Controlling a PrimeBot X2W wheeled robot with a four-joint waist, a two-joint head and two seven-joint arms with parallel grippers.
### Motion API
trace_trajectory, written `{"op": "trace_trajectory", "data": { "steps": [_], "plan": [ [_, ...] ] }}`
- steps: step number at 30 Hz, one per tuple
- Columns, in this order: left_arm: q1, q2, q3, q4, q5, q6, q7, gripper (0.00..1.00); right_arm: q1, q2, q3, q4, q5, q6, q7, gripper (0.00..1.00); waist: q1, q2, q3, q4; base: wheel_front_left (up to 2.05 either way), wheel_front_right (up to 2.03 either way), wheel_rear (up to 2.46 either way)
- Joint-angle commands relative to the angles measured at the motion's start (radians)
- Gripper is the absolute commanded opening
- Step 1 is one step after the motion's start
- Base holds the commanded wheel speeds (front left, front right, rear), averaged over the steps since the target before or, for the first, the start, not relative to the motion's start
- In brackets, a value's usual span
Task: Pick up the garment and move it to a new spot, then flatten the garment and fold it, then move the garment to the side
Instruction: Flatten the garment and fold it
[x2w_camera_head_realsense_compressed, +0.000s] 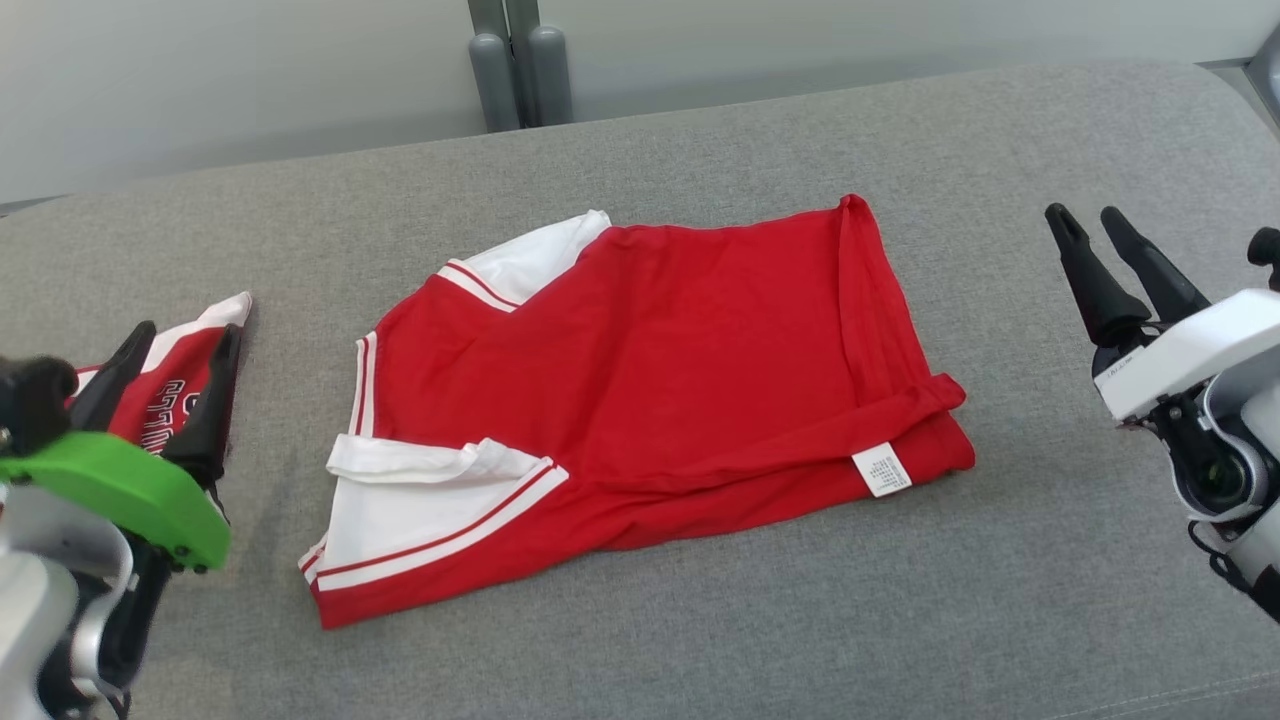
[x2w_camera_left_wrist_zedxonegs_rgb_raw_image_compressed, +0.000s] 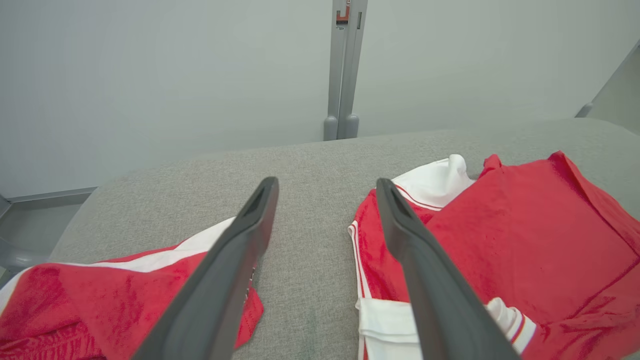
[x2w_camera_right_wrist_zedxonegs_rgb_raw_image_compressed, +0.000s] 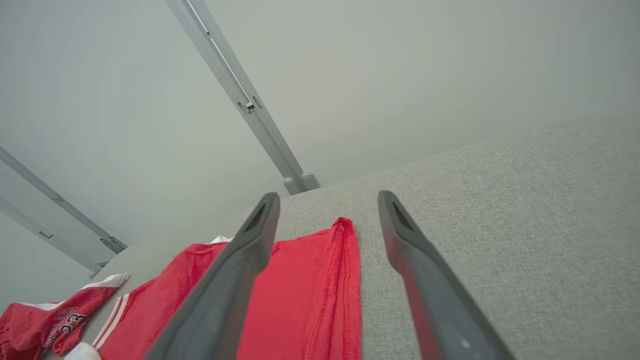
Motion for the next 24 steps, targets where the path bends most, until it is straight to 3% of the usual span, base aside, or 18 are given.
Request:
{"op": "trace_trajectory", "data": {
  "steps": [1,4,10,15,20,24],
  "plan": [
    [0.051,-0.02,0.004,-0.023,0.019,0.05,-0.051,1.0,0.064,0.028,-0.05,-0.005,-0.055,0.0,-0.002,1.0,0.0,0.0,-0.001,0.0,0.0,0.0,0.0],
    [0.147,-0.038,0.014,-0.058,0.068,0.167,-0.15,1.0,0.174,0.088,-0.156,-0.031,-0.187,0.001,-0.002,1.0,0.0,0.0,-0.001,0.002,0.0,0.0,0.0],
    [0.271,-0.074,-0.004,-0.108,0.075,0.272,-0.171,1.0,0.332,0.133,-0.189,-0.045,-0.315,0.0,0.041,1.0,0.0,0.0,0.009,0.016,0.0,0.0,0.0],
    [0.292,-0.071,-0.049,-0.088,0.061,0.293,-0.089,1.0,0.359,0.181,-0.207,-0.026,-0.378,0.0,0.145,1.0,0.0,0.0,0.013,0.02,0.0,0.0,0.0],
    [0.266,-0.079,-0.111,-0.046,0.035,0.268,0.044,1.0,0.34,0.227,-0.238,0.002,-0.443,0.0,0.218,1.0,0.0,0.0,0.01,0.023,0.0,0.0,0.0],
    [0.244,-0.094,-0.129,-0.019,0.025,0.275,0.095,1.0,0.33,0.255,-0.261,0.007,-0.503,0.0,0.259,1.0,0.0,0.0,0.01,0.024,0.0,0.0,0.0]
  ]
}}
